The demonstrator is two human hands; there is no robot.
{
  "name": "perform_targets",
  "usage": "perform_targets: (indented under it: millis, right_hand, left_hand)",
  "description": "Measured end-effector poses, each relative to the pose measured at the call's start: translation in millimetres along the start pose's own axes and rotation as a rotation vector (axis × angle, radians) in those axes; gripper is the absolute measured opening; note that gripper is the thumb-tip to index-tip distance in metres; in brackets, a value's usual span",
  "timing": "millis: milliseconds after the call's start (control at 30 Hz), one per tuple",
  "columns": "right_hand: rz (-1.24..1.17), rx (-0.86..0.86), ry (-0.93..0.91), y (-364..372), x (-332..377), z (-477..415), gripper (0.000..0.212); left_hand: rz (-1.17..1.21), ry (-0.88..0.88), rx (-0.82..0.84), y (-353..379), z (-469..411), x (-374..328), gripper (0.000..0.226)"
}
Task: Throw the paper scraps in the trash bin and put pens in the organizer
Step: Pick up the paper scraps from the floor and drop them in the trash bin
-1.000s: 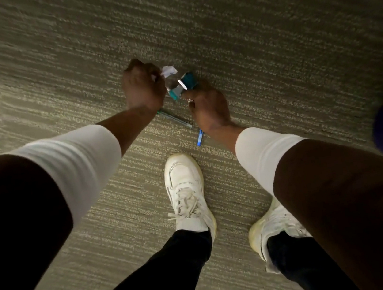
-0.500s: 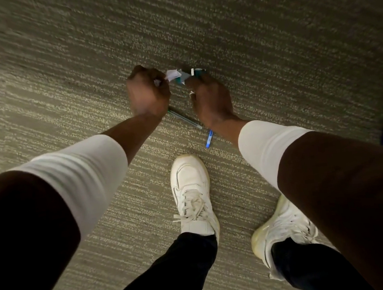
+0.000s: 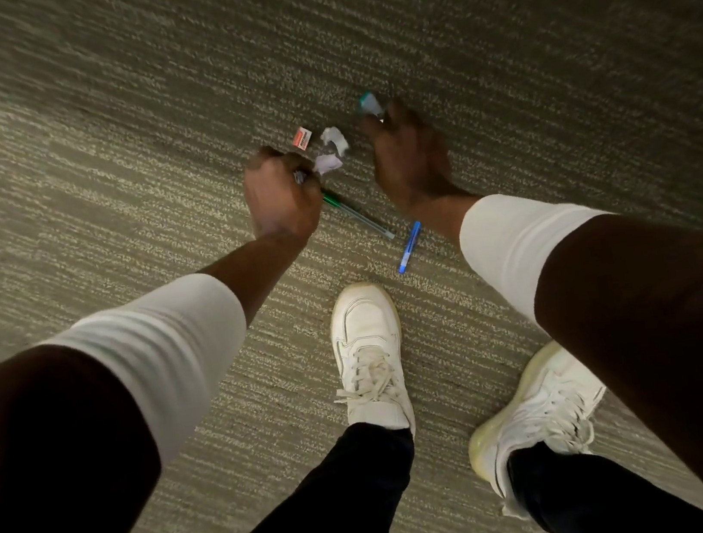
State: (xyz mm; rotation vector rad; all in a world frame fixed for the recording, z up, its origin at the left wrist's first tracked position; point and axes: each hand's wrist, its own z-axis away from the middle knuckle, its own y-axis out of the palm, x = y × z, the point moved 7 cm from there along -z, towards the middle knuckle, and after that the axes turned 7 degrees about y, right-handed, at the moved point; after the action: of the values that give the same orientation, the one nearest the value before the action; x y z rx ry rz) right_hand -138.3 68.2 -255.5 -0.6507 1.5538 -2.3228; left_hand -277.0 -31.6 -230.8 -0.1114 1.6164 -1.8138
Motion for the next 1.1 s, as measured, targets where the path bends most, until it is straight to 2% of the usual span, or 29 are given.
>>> perform_targets:
  millis: [133, 267, 433, 533, 633, 733, 800, 1000, 1100]
  right_hand:
    - [0.042, 0.052, -0.080, -1, 16, -1, 0.039]
    - [-0.003, 0.101, -0.100, 8, 33, -11, 0.037]
    - [0.019, 0.143, -0.180, 30, 56, -26, 0.054]
    - [0.080, 0.092, -0.143, 38, 57, -37, 0.052]
    - [0.050, 0.137, -0.129, 46, 58, -49, 0.071]
    - [-0.014, 0.194, -0.159, 51, 65, -63, 0.080]
    - [-0.044, 0.216, -0.184, 51, 74, -67, 0.074]
    - [-0.074, 0.220, -0.333, 51, 99, -66, 0.021]
    - [-0.085, 0.219, -0.353, 48, 96, -56, 0.017]
  left_hand:
    - [0.036, -0.093, 0.018, 1, 16, 12, 0.021]
    - [0.093, -0.098, 0.023, 0, 32, 17, 0.019]
    - [0.088, -0.143, 0.051, 7, 47, 31, 0.019]
    - [0.089, -0.174, 0.020, 9, 57, 41, 0.017]
    - [0.109, -0.204, 0.022, 12, 68, 52, 0.017]
    - [0.148, -0.228, 0.030, 15, 79, 62, 0.016]
    - [0.145, -0.242, 0.034, 15, 85, 68, 0.016]
    - [0.155, -0.268, 0.044, 9, 99, 75, 0.017]
    - [0.137, -0.268, 0.071, 4, 102, 72, 0.017]
